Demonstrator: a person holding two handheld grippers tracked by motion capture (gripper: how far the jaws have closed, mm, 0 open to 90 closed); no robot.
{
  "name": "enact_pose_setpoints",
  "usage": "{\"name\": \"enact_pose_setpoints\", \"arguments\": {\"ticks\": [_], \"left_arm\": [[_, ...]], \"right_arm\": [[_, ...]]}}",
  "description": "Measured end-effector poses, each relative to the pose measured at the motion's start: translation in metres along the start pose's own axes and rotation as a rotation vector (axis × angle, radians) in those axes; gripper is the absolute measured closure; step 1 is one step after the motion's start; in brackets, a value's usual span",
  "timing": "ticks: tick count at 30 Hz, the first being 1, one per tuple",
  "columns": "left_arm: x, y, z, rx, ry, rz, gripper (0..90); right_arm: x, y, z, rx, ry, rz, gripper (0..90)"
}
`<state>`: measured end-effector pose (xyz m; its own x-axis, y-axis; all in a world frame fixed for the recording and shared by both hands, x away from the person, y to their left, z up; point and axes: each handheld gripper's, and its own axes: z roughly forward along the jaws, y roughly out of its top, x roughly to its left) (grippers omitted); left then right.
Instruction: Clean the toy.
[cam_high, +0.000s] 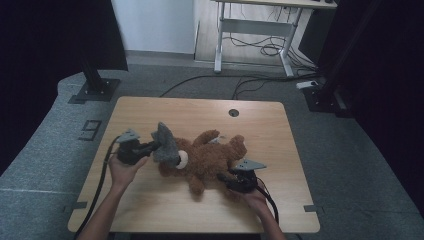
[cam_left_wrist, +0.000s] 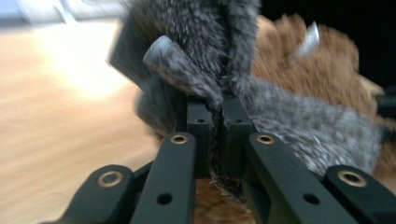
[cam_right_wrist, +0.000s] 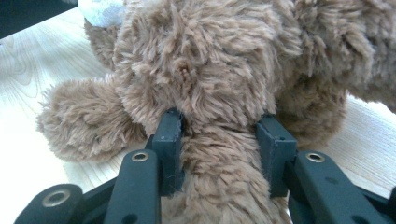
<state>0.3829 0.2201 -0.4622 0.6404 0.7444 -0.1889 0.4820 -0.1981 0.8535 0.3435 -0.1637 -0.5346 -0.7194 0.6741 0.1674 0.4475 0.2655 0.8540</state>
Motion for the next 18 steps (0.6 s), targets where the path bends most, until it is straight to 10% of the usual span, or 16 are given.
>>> {"name": "enact_pose_setpoints", "arguments": {"ticks": [9, 18], "left_arm": [[0.002, 0.003, 0.028, -0.063, 0.015, -0.085, 74.2], [-0.003, 0.003, 0.027, -0.094, -0.008, -0.038, 86.3]], "right_arm": [[0.001, 0.000, 0.001, -0.004, -0.010, 0.003, 56.9], [0.000, 0.001, 0.001, -0.001, -0.013, 0.000, 57.3]]}}
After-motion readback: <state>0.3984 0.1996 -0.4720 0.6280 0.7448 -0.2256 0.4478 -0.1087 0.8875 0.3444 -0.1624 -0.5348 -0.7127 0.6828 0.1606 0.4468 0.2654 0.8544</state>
